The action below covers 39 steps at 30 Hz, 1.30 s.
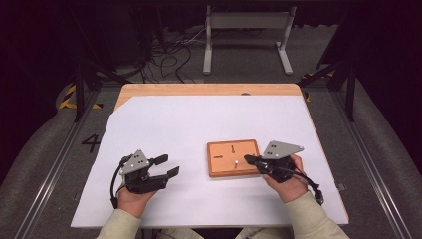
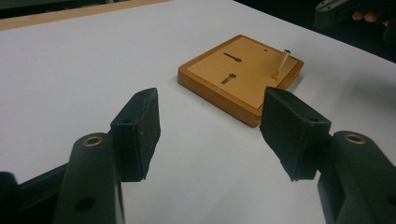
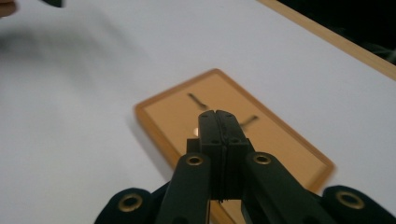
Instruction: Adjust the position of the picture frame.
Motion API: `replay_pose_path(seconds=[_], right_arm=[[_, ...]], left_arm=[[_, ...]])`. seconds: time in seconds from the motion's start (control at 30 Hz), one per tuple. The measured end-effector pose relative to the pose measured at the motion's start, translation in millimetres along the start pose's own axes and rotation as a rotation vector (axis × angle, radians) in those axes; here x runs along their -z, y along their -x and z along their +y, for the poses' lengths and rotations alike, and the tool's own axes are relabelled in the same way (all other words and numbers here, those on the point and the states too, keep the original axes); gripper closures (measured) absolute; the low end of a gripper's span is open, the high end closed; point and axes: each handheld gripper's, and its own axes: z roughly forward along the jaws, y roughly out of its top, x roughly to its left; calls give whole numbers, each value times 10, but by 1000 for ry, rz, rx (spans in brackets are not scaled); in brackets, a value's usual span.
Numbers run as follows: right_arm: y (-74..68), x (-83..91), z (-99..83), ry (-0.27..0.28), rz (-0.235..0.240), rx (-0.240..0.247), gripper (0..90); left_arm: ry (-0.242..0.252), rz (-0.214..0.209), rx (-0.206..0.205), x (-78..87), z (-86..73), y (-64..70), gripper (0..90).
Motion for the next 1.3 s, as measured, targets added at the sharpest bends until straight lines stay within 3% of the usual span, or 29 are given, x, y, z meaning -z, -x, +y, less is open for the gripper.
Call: replay_pose_path(seconds=[0.13, 0.23, 0.4, 0.6, 0.63, 0.7, 0.73, 0.87, 0.9, 1.2, 1.3], right_arm=[[268, -5, -172, -16, -118, -85, 900], [437, -86, -337, -68, -186, -143, 900], [555, -190, -465, -143, -229, -189, 900], [541, -325, -528, -222, -211, -180, 900], [517, -393, -546, -240, -170, -188, 900], [501, -418, -547, -247, -164, -184, 900], [472, -435, -533, -262, -189, -169, 900], [434, -459, -515, -250, -144, -185, 900], [375, -496, -478, -255, -149, -162, 900], [213, -606, -393, -252, -114, -131, 900], [178, -650, -385, -227, -72, -132, 900]], left_arm=[[-2, 1, 7, -12, -7, 0, 375], [0, 4, 4, -5, -7, -7, 372], [0, 2, 22, 0, -20, -6, 371], [0, 3, 24, 4, -23, -6, 370], [-1, 3, 24, 5, -23, -6, 370], [2, 5, 20, 5, -23, -9, 370], [2, 6, 20, 5, -23, -9, 370], [-1, 8, 21, 2, -25, -13, 369], [-2, 8, 23, 1, -24, -9, 369], [-1, 11, 20, 6, -31, -20, 369], [-4, 10, 25, 9, -36, -22, 369]])
